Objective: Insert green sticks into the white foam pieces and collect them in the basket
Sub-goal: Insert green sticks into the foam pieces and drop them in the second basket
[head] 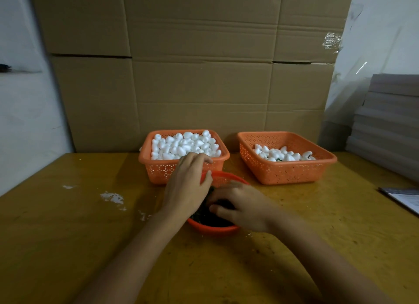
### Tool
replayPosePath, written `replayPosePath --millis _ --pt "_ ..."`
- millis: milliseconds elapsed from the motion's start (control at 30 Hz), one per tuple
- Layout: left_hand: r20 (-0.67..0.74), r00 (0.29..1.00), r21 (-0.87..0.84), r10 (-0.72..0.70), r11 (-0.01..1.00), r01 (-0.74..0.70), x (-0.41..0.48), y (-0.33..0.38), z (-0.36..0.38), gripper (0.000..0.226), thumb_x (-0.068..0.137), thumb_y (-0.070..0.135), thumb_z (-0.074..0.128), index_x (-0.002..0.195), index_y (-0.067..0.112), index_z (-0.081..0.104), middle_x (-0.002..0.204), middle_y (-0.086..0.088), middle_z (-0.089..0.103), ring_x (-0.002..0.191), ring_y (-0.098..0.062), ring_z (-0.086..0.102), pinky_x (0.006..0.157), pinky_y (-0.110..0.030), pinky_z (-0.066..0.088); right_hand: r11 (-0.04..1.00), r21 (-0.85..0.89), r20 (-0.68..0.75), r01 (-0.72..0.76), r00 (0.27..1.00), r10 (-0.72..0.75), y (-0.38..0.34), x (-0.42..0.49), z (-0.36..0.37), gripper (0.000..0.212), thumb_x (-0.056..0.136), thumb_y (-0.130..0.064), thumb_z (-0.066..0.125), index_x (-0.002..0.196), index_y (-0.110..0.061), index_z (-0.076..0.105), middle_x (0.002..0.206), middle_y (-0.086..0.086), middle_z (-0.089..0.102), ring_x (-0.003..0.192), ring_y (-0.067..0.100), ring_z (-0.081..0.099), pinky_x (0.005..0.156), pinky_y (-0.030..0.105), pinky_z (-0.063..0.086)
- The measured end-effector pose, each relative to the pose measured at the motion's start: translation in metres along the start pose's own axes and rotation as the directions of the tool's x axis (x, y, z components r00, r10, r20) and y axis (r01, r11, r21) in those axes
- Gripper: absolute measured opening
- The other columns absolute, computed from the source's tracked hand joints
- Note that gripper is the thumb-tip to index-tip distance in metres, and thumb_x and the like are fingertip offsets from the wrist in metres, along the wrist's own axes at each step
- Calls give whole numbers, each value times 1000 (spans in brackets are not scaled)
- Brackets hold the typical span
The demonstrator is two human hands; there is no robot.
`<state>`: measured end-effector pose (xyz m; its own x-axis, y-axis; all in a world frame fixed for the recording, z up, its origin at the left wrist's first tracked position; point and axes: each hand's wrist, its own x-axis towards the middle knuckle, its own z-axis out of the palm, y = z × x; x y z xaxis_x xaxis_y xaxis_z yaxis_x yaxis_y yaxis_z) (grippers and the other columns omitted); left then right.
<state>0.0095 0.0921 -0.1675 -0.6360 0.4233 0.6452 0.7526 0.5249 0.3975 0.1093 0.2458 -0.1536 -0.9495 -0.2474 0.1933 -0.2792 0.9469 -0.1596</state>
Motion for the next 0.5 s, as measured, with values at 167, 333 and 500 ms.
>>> replayPosePath --millis 167,333,500 --pt "80 992 446 -99 894 53 10 -10 2 62 106 56 39 155 19 42 165 -15 33 159 -33 19 127 -48 26 999 -13 150 -33 988 34 -3 4 3 39 109 -44 42 140 -30 62 136 -6 64 119 15 60 98 42 50" --pt "187 935 559 -302 815 152 33 -34 -5 70 106 66 19 148 21 53 156 -15 50 149 -31 38 122 -46 25 999 -17 188 -51 981 53 -1 5 2 40 109 -44 43 143 -32 59 146 -8 58 130 15 54 106 42 47" --pt "408 795 471 -448 850 237 70 -44 -20 77 103 73 14 145 27 59 153 -10 55 143 -32 46 121 -52 23 998 -16 203 -66 977 67 -1 6 2 40 109 -44 43 144 -33 59 149 -8 56 135 15 51 108 42 45"
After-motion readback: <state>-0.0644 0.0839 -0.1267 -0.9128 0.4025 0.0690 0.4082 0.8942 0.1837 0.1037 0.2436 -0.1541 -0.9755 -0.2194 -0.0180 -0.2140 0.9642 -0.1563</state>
